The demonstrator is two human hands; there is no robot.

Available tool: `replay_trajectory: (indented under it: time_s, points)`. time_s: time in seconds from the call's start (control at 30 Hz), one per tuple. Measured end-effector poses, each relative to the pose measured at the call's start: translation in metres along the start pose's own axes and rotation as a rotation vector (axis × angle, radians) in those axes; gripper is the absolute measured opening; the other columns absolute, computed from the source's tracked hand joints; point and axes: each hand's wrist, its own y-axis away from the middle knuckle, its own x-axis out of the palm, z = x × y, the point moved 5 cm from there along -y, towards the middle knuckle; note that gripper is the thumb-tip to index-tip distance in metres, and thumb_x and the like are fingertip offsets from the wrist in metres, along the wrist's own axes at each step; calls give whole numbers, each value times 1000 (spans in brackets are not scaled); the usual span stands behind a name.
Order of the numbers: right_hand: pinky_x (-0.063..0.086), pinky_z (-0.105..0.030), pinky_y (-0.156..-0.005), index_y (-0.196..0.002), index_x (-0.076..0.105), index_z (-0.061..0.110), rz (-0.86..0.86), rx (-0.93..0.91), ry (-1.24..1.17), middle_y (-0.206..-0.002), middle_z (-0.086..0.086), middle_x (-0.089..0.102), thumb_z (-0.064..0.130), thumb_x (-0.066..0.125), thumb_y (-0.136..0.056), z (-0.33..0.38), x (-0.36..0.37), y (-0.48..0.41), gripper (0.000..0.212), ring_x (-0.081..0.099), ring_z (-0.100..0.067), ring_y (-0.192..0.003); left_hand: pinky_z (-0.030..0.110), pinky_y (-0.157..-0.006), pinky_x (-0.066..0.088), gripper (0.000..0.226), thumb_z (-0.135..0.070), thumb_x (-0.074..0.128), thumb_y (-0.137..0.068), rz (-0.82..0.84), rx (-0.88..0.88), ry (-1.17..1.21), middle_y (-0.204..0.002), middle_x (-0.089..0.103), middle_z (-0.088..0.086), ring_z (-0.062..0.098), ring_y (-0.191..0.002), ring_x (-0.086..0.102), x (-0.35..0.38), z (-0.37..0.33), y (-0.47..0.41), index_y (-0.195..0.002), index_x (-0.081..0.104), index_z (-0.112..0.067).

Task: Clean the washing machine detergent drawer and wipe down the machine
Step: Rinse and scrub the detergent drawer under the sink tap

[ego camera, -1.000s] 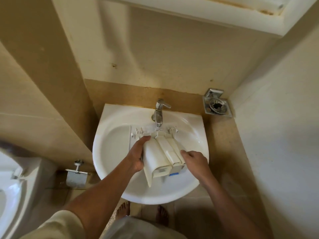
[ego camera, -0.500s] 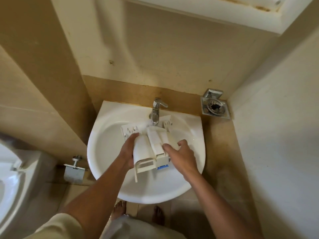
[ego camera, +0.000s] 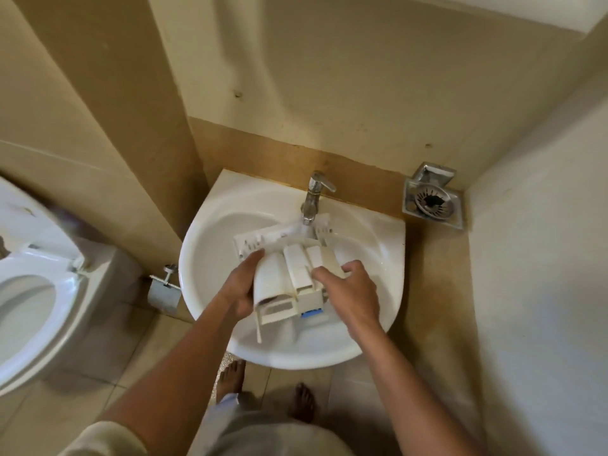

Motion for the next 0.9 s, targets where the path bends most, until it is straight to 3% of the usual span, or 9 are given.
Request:
replay_trajectory:
  time_s: [0.1,0.2,0.3,0.4,0.47,0.57,0.67,0.8,0.9]
  points:
    - [53,-35,-72,-112,51,23,97,-41,-48,-91,13,57,51,73,-76,4,10,6,50,60,-10,-81,44,-66,56,28,-37,49,-102,-46,69,27,-95,68,18,34,-83,67,-13,-7,2,-117,58,-15]
    - [54,-38,-73,-105,56,24,0,0,-106,-91,9,63,50,74,-74,-5,5,6,45,62,-11,-80,56,-85,58,44,-46,58,-96,-66,21,-53,-111,71,22,40,-101,69,-18,-2,3,-129,57,-17]
    - [57,-43,-74,-96,58,22,44,9,-98,-92,3,65,52,76,-69,2,15,9,44,65,-18,-81,52,-74,57,28,-38,54,-101,-80,48,-38,-103,69,20,38,-92,67,-19,-15,10,-118,57,-16]
    - [53,-37,-66,-78,59,18,-55,50,-119,-80,5,66,53,79,-65,20,5,4,42,63,-17,-72,58,-90,55,50,-52,51,-100,42,-33,-99,-115,71,21,40,-106,68,-13,-23,13,-131,58,-14]
    - [45,-32,-56,-73,61,12,-109,118,-180,-74,-2,66,53,78,-64,26,0,3,45,60,-20,-64,56,-96,53,59,-61,50,-96,82,-48,-137,-120,71,19,38,-110,68,-9,-25,15,-130,63,-14]
    - [44,-29,-52,-75,65,10,-143,155,-187,-74,-5,68,53,79,-65,32,7,6,47,62,-22,-61,51,-91,54,57,-59,49,-97,119,-48,-186,-115,71,19,36,-102,67,-4,-31,22,-128,64,-13]
    - [45,-33,-55,-68,63,9,-293,177,-226,-71,-5,65,52,81,-61,27,-6,14,47,59,-23,-62,51,-91,54,55,-59,47,-99,177,-42,-334,-120,70,20,34,-103,66,0,-31,24,-126,64,-15]
    - [45,-31,-54,-77,63,6,-321,245,-325,-72,-7,63,48,76,-75,10,3,28,44,58,-22,-62,50,-98,52,51,-54,50,-99,251,-35,-264,-121,70,16,33,-107,67,17,-35,27,-128,66,-16]
    - [50,-28,-55,-82,63,8,-280,218,-302,-77,-8,64,51,74,-78,21,18,24,45,62,-23,-65,43,-77,56,47,-44,50,-100,239,-5,-178,-117,67,18,30,-91,66,12,-46,20,-131,64,-12]
